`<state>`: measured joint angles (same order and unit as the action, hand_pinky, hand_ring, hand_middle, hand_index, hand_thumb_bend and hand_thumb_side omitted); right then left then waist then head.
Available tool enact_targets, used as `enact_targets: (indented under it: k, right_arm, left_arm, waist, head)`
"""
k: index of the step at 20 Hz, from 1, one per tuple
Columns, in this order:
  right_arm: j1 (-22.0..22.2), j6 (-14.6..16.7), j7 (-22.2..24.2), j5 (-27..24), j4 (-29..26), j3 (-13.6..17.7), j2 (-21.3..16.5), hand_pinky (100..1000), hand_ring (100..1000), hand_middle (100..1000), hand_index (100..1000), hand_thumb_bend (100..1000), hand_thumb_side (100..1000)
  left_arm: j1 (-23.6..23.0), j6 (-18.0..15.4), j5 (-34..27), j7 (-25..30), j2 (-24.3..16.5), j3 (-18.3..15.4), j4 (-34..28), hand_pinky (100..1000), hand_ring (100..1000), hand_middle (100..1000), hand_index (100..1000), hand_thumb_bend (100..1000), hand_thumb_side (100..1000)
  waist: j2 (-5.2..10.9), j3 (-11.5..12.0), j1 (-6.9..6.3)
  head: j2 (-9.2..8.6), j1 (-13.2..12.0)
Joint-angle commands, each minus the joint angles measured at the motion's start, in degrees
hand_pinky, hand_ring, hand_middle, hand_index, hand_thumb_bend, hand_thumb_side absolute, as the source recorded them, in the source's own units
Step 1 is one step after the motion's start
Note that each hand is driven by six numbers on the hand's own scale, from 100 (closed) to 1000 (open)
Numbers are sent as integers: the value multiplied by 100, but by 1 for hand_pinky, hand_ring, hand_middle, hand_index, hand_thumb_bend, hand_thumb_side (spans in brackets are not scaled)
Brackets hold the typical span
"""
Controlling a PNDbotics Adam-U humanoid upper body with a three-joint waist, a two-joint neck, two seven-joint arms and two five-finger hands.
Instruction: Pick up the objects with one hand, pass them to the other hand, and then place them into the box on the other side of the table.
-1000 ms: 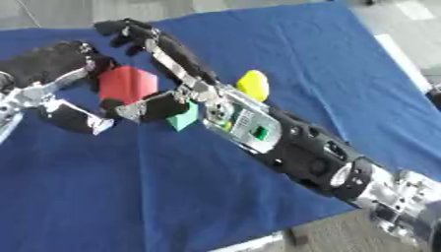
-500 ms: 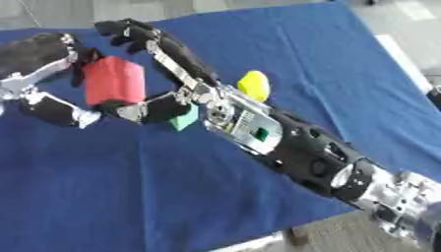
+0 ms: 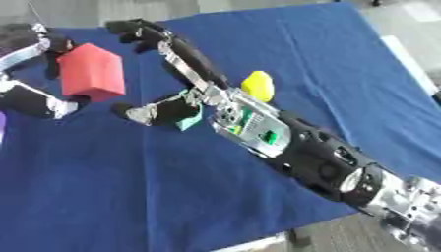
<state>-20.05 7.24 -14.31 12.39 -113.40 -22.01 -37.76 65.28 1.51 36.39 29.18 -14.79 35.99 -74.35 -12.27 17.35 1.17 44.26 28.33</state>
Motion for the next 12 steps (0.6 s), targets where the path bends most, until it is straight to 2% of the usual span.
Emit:
enact_targets:
  k: [1,8,12]
  right_arm:
    - [-6,60,15,35,-120,43,-162,763,827,840,932,503,100]
    - [47,56,8,20,-120,60,-182,762,825,838,928,497,100]
    - [121,81,0,66,-120,83,-210,762,820,832,919,493,100]
  left_arm:
    - [78,57,-96,1,-237,-170,-129,1000,503,290,351,100,261]
    - [6,171,-262,-3,-562,-358,-237,1000,502,288,350,100,259]
    - [-115,218,-271,-70,-867,-477,-224,1000,503,290,351,100,259]
  waist:
    - [140,-6,-53]
    - [151,10,-43]
    - [179,11,-31]
  head:
    - [-14,-86]
    - [-14,-366]
    - [-14,-891]
